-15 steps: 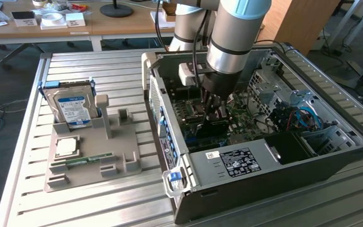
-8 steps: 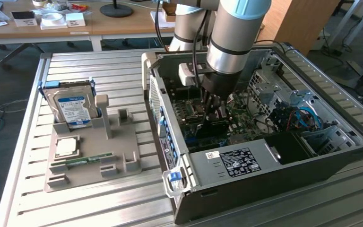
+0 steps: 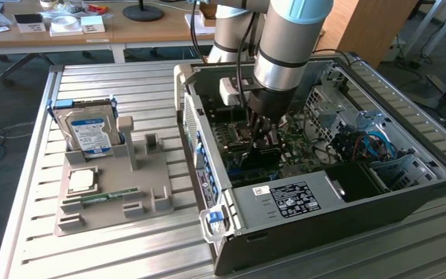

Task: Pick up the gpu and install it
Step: 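Press down on the gpu until it lock into place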

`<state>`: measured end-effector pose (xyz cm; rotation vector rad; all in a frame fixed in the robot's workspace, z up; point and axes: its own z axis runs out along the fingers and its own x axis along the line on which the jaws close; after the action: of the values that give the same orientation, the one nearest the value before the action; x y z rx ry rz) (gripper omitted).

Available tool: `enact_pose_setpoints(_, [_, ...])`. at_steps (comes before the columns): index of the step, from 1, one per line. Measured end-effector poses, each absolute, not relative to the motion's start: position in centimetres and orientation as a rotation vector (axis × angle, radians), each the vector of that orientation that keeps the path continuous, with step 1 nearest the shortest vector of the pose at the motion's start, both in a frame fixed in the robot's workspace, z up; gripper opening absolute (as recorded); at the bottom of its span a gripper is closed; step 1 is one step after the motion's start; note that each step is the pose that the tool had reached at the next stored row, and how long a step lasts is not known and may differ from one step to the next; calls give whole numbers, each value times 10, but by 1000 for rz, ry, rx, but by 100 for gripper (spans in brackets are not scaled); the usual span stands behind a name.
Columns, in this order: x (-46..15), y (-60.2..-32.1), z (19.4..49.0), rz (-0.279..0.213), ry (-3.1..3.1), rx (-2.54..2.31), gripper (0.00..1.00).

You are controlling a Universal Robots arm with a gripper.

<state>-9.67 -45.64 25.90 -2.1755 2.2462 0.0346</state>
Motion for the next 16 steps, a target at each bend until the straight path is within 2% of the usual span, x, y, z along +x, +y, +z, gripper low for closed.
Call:
enact_pose_setpoints(5, [-97, -456, 284, 35, 2246, -2175, 11])
enact_pose_setpoints(16, [-97, -456, 311, 34, 2246, -2175, 11])
